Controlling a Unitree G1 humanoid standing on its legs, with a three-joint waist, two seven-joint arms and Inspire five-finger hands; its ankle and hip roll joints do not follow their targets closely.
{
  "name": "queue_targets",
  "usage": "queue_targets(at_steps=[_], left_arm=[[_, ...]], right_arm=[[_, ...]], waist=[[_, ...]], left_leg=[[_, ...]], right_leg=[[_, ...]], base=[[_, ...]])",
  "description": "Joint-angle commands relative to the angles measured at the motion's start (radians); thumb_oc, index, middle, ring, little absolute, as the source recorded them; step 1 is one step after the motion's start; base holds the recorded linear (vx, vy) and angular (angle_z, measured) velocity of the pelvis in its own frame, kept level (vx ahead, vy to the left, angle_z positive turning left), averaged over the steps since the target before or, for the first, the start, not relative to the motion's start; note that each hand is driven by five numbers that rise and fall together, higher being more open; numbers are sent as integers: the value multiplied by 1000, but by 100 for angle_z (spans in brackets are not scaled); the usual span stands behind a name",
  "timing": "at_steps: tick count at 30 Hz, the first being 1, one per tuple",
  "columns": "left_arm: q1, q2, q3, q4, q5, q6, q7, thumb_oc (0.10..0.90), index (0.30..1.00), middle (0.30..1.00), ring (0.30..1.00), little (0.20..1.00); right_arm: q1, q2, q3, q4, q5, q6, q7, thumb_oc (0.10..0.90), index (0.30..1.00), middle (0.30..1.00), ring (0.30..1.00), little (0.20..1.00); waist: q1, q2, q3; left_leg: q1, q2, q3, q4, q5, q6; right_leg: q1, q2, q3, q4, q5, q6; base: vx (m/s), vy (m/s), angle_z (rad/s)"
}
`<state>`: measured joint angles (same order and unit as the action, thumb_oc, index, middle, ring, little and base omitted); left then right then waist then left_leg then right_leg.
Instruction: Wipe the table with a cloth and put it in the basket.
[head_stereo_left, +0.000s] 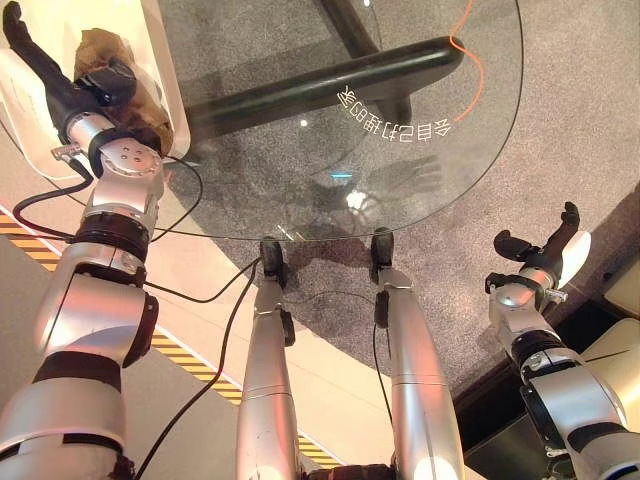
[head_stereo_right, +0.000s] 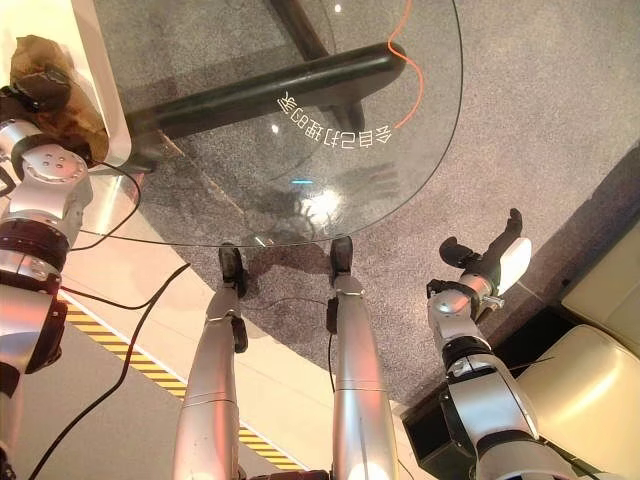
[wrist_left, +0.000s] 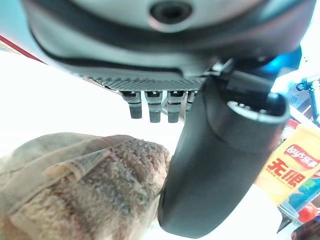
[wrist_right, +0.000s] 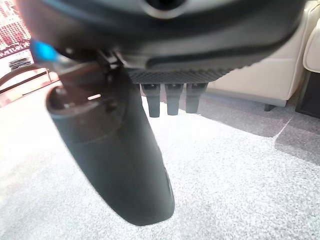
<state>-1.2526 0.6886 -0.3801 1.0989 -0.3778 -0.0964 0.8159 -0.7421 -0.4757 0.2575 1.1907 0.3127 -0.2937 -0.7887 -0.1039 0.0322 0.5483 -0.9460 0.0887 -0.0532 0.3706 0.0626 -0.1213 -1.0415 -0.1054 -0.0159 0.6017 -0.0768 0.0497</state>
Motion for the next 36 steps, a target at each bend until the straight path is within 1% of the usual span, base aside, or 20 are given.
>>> queue_targets(at_steps=[1, 4, 8, 10, 12, 13, 15, 17, 18, 19, 20, 21, 22, 24, 25, 26, 27, 28, 32, 36], left_arm=[[-67, 113, 49, -2, 28, -56, 70, 800, 900, 900, 900, 900], [-61, 116, 52, 0, 19, -59, 71, 800, 900, 900, 900, 900], [-53, 114, 62, -1, 9, -79, 87, 800, 900, 900, 900, 900], [-46, 114, 68, -15, 1, -100, 101, 800, 900, 900, 900, 900], [-32, 117, 80, -35, 3, -142, 114, 800, 900, 900, 900, 900], [-29, 117, 82, -39, 5, -144, 115, 800, 900, 900, 900, 900], [-6, 123, 99, -76, 18, -179, 137, 800, 900, 900, 900, 900], [8, 125, 106, -93, 17, -194, 147, 800, 900, 900, 900, 900], [30, 132, 129, -123, 11, -224, 151, 800, 900, 900, 900, 900], [36, 133, 132, -126, 8, -223, 146, 800, 900, 900, 900, 900], [59, 144, 151, -147, 0, -246, 136, 800, 900, 900, 900, 900], [77, 148, 163, -161, -4, -262, 128, 800, 900, 900, 900, 900], [95, 155, 178, -172, -9, -278, 114, 800, 900, 900, 900, 900], [143, 168, 212, -189, -9, -308, 78, 800, 900, 900, 900, 900], [189, 174, 235, -201, -8, -319, 52, 800, 900, 900, 900, 900], [212, 177, 248, -208, -7, -320, 36, 800, 900, 900, 900, 900], [236, 179, 258, -216, -10, -321, 19, 800, 900, 900, 900, 900], [271, 184, 275, -229, -15, -321, 2, 800, 900, 900, 900, 900], [409, 181, 352, -249, -42, -330, -76, 800, 900, 900, 900, 900], [512, 169, 405, -250, -73, -325, -153, 800, 900, 900, 900, 900]], right_arm=[[58, -36, -17, -26, -3, -32, -68, 800, 900, 900, 900, 900], [60, -36, -13, -30, -2, -30, -67, 800, 900, 900, 900, 900], [63, -33, -14, -29, -5, -26, -59, 800, 900, 900, 900, 900], [70, -27, -14, -30, -7, -24, -64, 800, 900, 900, 900, 900], [83, -20, -16, -26, -6, -25, -62, 800, 900, 900, 900, 900], [86, -18, -16, -26, -7, -24, -62, 800, 900, 900, 900, 900], [115, -6, -21, -28, -24, -15, -63, 800, 900, 900, 900, 900], [127, -2, -23, -30, -28, -11, -64, 800, 900, 900, 900, 900], [146, 7, -32, -28, -37, -1, -62, 800, 900, 900, 900, 900], [149, 7, -32, -28, -38, 0, -62, 800, 900, 900, 900, 900], [169, 9, -43, -22, -42, -1, -55, 800, 900, 900, 900, 900], [184, 12, -50, -19, -44, -5, -51, 800, 900, 900, 900, 900], [196, 12, -60, -13, -50, -8, -41, 800, 900, 900, 900, 900], [229, 10, -78, -4, -57, -16, -18, 800, 900, 900, 900, 900], [259, 9, -89, -4, -64, -15, -1, 800, 900, 900, 900, 900], [273, 10, -93, -4, -68, -15, 6, 800, 900, 900, 900, 900], [289, 11, -98, -4, -76, -17, 12, 800, 900, 900, 900, 900], [306, 6, -105, -10, -81, -9, 24, 800, 900, 900, 900, 900], [381, 2, -133, -14, -97, 1, 56, 800, 900, 900, 900, 900], [439, 2, -157, -5, -107, 11, 89, 800, 900, 900, 900, 900]], waist=[[17, -7, -28], [17, -8, -28], [16, -9, -28], [16, -8, -28], [16, -7, -28], [16, -6, -28], [17, -1, -28], [18, 1, -28], [22, 3, -28], [23, 4, -28], [28, 7, -28], [31, 7, -28], [33, 7, -28], [36, 8, -31], [40, 9, -55], [42, 11, -69], [43, 13, -81], [47, 15, -99], [58, 24, -172], [67, 31, -231]], left_leg=[[0, -84, 64, 106, -121, 100], [7, -84, 64, 104, -121, 99], [21, -85, 64, 99, -119, 100], [33, -85, 63, 95, -118, 100], [61, -86, 62, 86, -115, 100], [67, -86, 63, 84, -113, 99], [119, -88, 62, 59, -102, 96], [140, -90, 62, 47, -97, 95], [192, -94, 64, 15, -89, 91], [202, -94, 65, 9, -87, 90], [249, -98, 68, -26, -69, 85], [286, -102, 69, -40, -74, 83], [318, -104, 70, -64, -61, 80], [409, -105, 75, -114, -53, 77], [457, -105, 76, -150, -54, 73], [473, -104, 77, -173, -40, 71], [498, -104, 78, -190, -44, 69], [526, -104, 82, -223, -30, 68], [630, -99, 94, -330, -13, 60], [711, -99, 95, -386, -10, 59]], right_leg=[[56, 91, -38, -56, -19, -31], [63, 92, -37, -60, -16, -30], [74, 95, -33, -67, -11, -28], [83, 96, -29, -70, -7, -26], [106, 101, -24, -76, -2, -23], [111, 102, -23, -77, -2, -23], [157, 105, -16, -98, 6, -17], [175, 106, -15, -107, 9, -14], [225, 103, -18, -136, 15, -8], [235, 102, -19, -142, 16, -7], [284, 95, -26, -175, 32, -1], [323, 91, -28, -189, 26, 3], [357, 86, -31, -215, 40, 6], [448, 71, -34, -266, 50, 12], [495, 62, -33, -298, 48, 17], [513, 59, -34, -321, 62, 19], [536, 55, -35, -332, 56, 22], [564, 49, -39, -361, 68, 25], [674, 29, -49, -446, 74, 37], [765, 20, -63, -492, 68, 40]], base=[[0, 0, 0], [0, 0, 0], [0, 0, 0], [0, 0, 0], [0, 0, 0], [0, 0, 0], [-29, -39, 1], [-35, -43, 0], [-46, -43, -1], [-86, -60, -2], [-55, -46, -3], [-84, -61, -3], [-44, -48, -3], [-4, -47, -5], [35, -36, -5], [69, -18, -2], [0, 0, 0], [51, -12, 2], [42, 4, 5], [19, 11, 3]])
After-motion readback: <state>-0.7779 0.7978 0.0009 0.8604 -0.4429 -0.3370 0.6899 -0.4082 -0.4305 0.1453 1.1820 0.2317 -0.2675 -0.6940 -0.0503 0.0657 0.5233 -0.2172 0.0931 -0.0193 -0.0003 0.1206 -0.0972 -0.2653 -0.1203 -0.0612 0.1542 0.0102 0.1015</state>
